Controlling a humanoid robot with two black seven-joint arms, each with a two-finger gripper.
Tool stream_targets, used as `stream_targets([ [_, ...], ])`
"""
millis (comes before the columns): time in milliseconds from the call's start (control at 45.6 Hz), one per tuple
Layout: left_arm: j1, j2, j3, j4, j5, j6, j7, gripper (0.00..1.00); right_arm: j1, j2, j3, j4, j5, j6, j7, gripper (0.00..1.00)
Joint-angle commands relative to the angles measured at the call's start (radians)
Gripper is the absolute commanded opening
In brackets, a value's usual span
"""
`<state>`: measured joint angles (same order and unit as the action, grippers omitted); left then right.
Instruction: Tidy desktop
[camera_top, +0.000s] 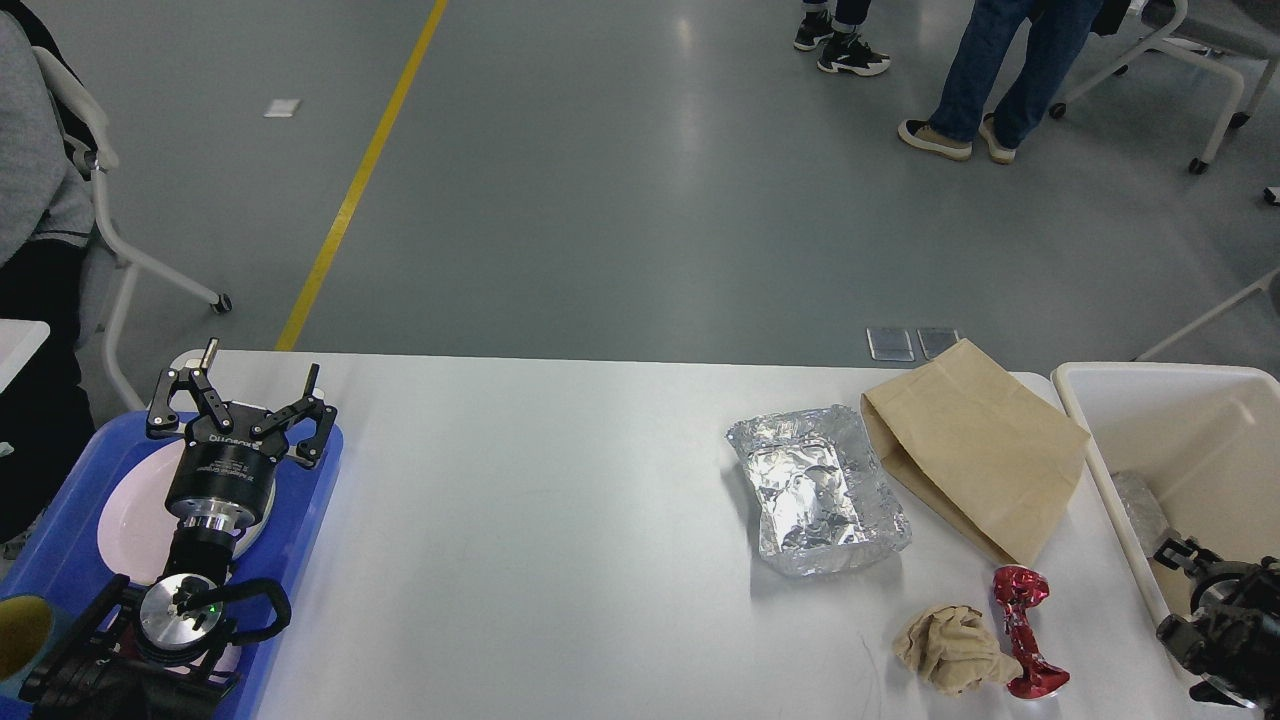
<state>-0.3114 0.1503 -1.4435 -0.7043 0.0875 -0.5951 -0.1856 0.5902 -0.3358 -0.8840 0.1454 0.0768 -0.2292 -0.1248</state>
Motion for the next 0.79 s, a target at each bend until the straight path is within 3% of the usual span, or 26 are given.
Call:
stream_targets([
  [0,0.000,0.000,0.000,-0.001,0.000,0.000,0.000,0.96,0.086,-0.063,0.000,0.115,0.000,0.022,-0.001,1.00],
  [241,0.000,0.000,0.000,0.000,0.000,0.000,0.000,0.96,0.436,-0.221,-0.053,0.543,-0.017,0.074,-0.002,1.00],
  [351,0.000,0.000,0.000,-0.001,0.000,0.000,0.000,0.96,0.627,-0.227,-0.177,0.726,-0.014,0.117,-0.002,1.00],
  [460,0.000,0.000,0.000,-0.001,0.000,0.000,0.001,0.96,0.859,-0.210,-0.317,0.905,-0.011,0.226,-0.002,1.00],
  [592,0.000,0.000,0.000,-0.001,0.000,0.000,0.002,0.96,1.089,-0.140,-0.395,0.954,-0.012,0.483,-0.001,1.00],
  [767,0.000,0.000,0.000,-0.001,0.000,0.000,0.002,0.96,1.338,-0.051,-0.415,0.956,-0.014,0.999,-0.001,1.00],
])
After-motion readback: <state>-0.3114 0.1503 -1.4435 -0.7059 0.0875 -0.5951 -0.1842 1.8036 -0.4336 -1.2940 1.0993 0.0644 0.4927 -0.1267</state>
